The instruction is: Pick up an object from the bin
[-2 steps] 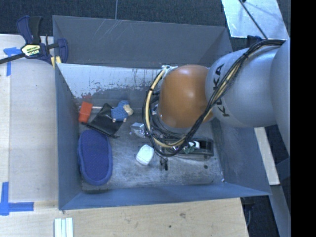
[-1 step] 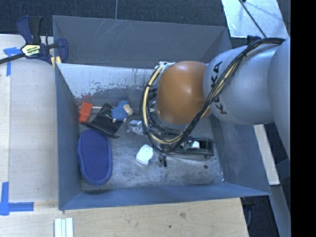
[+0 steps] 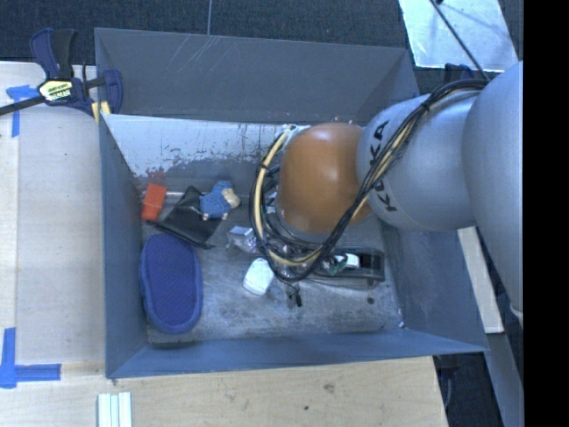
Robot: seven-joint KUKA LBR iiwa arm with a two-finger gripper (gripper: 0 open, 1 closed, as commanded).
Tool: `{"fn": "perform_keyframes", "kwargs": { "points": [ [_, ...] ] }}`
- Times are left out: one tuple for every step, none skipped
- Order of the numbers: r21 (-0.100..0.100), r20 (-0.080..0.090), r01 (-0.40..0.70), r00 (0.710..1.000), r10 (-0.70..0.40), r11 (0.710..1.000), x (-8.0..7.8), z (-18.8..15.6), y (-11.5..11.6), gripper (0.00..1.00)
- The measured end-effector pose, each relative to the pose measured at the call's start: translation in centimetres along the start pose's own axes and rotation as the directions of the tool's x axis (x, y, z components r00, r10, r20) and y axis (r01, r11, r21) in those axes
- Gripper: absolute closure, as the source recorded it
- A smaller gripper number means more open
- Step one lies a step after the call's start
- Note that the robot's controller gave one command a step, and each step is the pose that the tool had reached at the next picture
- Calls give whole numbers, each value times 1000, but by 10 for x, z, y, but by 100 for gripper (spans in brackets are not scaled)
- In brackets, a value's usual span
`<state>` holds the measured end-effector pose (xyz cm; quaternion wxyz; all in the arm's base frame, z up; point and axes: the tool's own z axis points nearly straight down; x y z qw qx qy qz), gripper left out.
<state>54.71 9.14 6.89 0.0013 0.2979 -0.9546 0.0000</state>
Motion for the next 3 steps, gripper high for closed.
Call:
{"fn": "perform_keyframes", "kwargs": {
  "points": [
    [0, 1, -4, 1000, 4, 1000, 0, -1, -1, 0],
    [1, 6, -6, 1000, 6, 1000, -1, -1, -1, 100],
    [6, 13, -10, 1000, 10, 1000, -3, -116, -2, 100]
  ]
}}
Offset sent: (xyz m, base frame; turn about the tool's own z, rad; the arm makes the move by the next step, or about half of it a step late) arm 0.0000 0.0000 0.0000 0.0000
